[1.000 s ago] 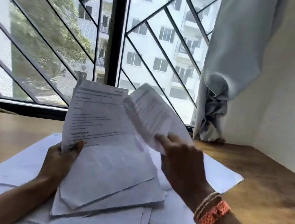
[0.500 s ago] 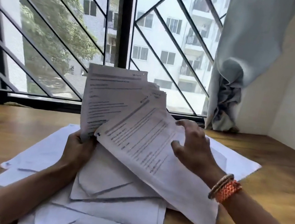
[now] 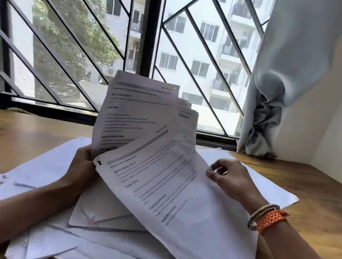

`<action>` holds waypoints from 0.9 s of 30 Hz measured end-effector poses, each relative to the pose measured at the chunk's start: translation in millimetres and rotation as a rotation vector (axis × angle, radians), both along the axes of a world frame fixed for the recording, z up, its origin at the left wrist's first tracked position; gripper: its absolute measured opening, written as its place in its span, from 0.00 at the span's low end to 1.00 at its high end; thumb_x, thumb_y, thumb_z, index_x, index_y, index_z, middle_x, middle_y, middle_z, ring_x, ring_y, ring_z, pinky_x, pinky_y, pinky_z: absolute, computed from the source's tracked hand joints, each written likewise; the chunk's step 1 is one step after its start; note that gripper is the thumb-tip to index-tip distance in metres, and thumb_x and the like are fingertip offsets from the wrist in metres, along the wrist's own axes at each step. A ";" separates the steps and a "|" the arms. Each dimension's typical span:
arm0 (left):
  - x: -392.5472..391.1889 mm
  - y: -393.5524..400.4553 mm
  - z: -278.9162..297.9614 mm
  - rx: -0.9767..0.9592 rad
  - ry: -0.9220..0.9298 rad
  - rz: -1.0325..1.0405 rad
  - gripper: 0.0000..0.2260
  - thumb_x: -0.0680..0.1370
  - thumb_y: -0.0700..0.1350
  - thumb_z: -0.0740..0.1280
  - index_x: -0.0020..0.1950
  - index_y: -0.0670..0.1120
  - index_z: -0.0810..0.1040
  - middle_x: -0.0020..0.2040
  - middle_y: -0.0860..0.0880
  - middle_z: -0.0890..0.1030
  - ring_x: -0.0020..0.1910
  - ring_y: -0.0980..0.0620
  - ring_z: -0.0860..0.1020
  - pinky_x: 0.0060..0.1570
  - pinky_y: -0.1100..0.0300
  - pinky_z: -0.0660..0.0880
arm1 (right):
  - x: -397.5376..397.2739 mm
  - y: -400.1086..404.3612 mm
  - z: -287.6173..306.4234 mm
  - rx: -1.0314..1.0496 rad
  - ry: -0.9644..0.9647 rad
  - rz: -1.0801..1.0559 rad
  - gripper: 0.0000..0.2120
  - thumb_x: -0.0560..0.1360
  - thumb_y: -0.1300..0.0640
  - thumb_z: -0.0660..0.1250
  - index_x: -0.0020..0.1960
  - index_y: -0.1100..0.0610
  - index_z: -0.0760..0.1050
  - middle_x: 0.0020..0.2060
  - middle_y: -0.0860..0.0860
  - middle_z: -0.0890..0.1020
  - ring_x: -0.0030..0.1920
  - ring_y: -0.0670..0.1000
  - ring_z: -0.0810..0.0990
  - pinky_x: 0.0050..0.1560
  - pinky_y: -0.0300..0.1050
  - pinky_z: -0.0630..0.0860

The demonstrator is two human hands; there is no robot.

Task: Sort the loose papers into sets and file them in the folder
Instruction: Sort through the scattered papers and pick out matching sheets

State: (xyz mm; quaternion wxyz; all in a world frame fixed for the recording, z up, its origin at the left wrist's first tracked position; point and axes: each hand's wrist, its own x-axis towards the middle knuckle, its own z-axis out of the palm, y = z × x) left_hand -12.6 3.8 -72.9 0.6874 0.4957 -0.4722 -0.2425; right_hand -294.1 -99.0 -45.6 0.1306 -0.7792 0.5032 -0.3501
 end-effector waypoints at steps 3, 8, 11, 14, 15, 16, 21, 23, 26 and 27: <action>1.6 -0.5 -0.4 -0.010 0.039 -0.011 0.25 0.72 0.23 0.62 0.29 0.51 0.83 0.29 0.57 0.82 0.29 0.63 0.80 0.30 0.71 0.76 | 0.6 -0.1 2.9 -0.023 -0.082 -0.008 0.05 0.73 0.58 0.71 0.38 0.53 0.78 0.31 0.48 0.77 0.32 0.44 0.72 0.32 0.36 0.67; 2.5 -1.1 -1.9 0.023 0.007 0.035 0.17 0.75 0.27 0.64 0.37 0.47 0.79 0.27 0.57 0.81 0.28 0.63 0.79 0.28 0.70 0.75 | -6.6 -2.4 5.0 0.161 -0.051 0.116 0.10 0.75 0.64 0.67 0.37 0.54 0.75 0.30 0.50 0.78 0.29 0.46 0.73 0.31 0.39 0.68; 0.2 3.3 4.2 0.054 -0.008 0.112 0.11 0.78 0.36 0.65 0.37 0.45 0.77 0.25 0.57 0.79 0.28 0.61 0.77 0.25 0.71 0.73 | -25.9 -0.2 22.3 0.126 -0.125 0.079 0.12 0.71 0.68 0.65 0.35 0.53 0.77 0.27 0.48 0.78 0.24 0.42 0.70 0.25 0.36 0.66; -2.1 14.0 13.5 0.093 0.071 0.118 0.07 0.77 0.42 0.68 0.39 0.47 0.77 0.26 0.58 0.79 0.24 0.65 0.76 0.24 0.71 0.72 | -62.6 -0.4 41.3 0.022 -0.543 -0.108 0.10 0.71 0.66 0.66 0.37 0.52 0.76 0.27 0.44 0.81 0.21 0.39 0.73 0.21 0.31 0.67; -1.3 16.2 16.7 0.095 0.085 0.131 0.08 0.77 0.42 0.68 0.38 0.47 0.76 0.24 0.58 0.78 0.22 0.65 0.75 0.23 0.72 0.71 | -73.2 -0.7 45.5 -0.039 -0.622 -0.195 0.10 0.73 0.67 0.66 0.39 0.52 0.76 0.28 0.42 0.81 0.20 0.38 0.73 0.20 0.30 0.68; -0.9 17.4 20.4 0.094 0.101 0.145 0.08 0.77 0.42 0.68 0.38 0.48 0.75 0.24 0.59 0.78 0.22 0.66 0.75 0.22 0.73 0.70 | -82.5 -0.7 45.3 -0.099 -0.661 -0.272 0.08 0.75 0.67 0.66 0.43 0.55 0.78 0.27 0.41 0.80 0.20 0.36 0.73 0.19 0.30 0.68; 5.7 21.1 30.3 0.083 0.200 0.140 0.05 0.77 0.42 0.68 0.42 0.44 0.76 0.21 0.61 0.76 0.21 0.65 0.74 0.21 0.73 0.69 | -86.6 0.3 32.7 -0.199 -0.601 -0.499 0.14 0.75 0.66 0.68 0.59 0.70 0.77 0.53 0.66 0.81 0.50 0.53 0.82 0.44 0.36 0.73; 2.4 22.7 32.3 0.084 0.175 0.139 0.06 0.77 0.43 0.68 0.41 0.45 0.76 0.21 0.61 0.76 0.20 0.65 0.75 0.20 0.73 0.69 | -78.2 -8.4 25.2 -0.160 -0.650 -0.478 0.13 0.75 0.66 0.68 0.58 0.69 0.77 0.52 0.62 0.81 0.47 0.54 0.79 0.39 0.37 0.73; -0.3 23.8 35.8 0.082 0.156 0.114 0.05 0.76 0.43 0.69 0.40 0.47 0.77 0.23 0.60 0.78 0.22 0.63 0.76 0.21 0.71 0.70 | -51.3 -17.1 12.8 0.000 -0.779 -0.305 0.10 0.75 0.67 0.67 0.55 0.66 0.79 0.39 0.51 0.82 0.33 0.47 0.76 0.27 0.33 0.72; -0.5 24.0 36.3 0.082 0.155 0.110 0.05 0.76 0.43 0.69 0.40 0.46 0.77 0.24 0.59 0.79 0.22 0.63 0.76 0.21 0.70 0.71 | -38.5 -15.1 11.5 0.067 -0.843 -0.210 0.08 0.74 0.69 0.66 0.52 0.64 0.80 0.34 0.48 0.83 0.30 0.45 0.77 0.27 0.34 0.73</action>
